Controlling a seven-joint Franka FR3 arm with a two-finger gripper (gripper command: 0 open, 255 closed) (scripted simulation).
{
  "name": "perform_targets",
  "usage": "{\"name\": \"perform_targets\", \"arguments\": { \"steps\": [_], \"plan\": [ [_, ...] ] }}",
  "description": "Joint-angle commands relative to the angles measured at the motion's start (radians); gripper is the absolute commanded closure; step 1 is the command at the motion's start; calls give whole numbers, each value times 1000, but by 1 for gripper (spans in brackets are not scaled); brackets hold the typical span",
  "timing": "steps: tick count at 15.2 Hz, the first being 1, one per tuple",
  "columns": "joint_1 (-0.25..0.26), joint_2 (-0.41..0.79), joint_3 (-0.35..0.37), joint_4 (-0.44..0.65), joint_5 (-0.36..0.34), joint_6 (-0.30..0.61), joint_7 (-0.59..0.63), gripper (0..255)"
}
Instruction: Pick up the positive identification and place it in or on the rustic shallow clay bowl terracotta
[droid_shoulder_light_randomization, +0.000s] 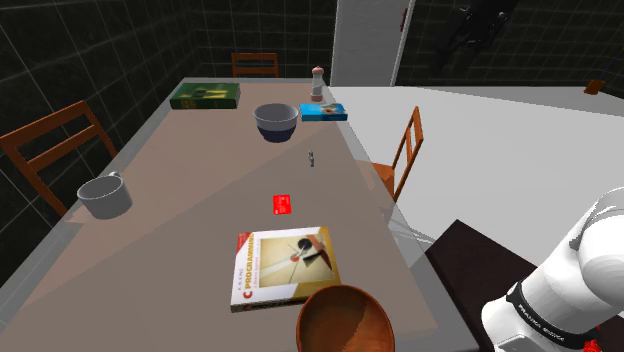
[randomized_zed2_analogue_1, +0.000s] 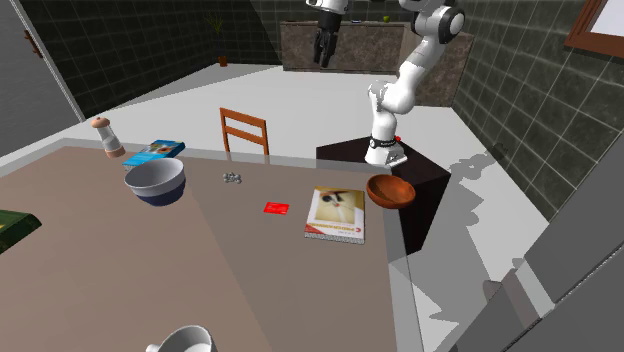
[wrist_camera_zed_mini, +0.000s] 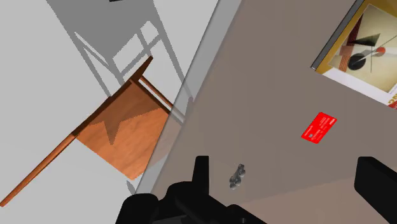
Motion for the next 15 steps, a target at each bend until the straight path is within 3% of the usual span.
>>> {"name": "perform_targets", "arguments": {
  "steps": [1, 15],
  "plan": [
    [0, 0, 0, 0, 0, 0, 0, 0],
    [7, 549, 98, 201, 105, 82, 231, 0]
  ]
}}
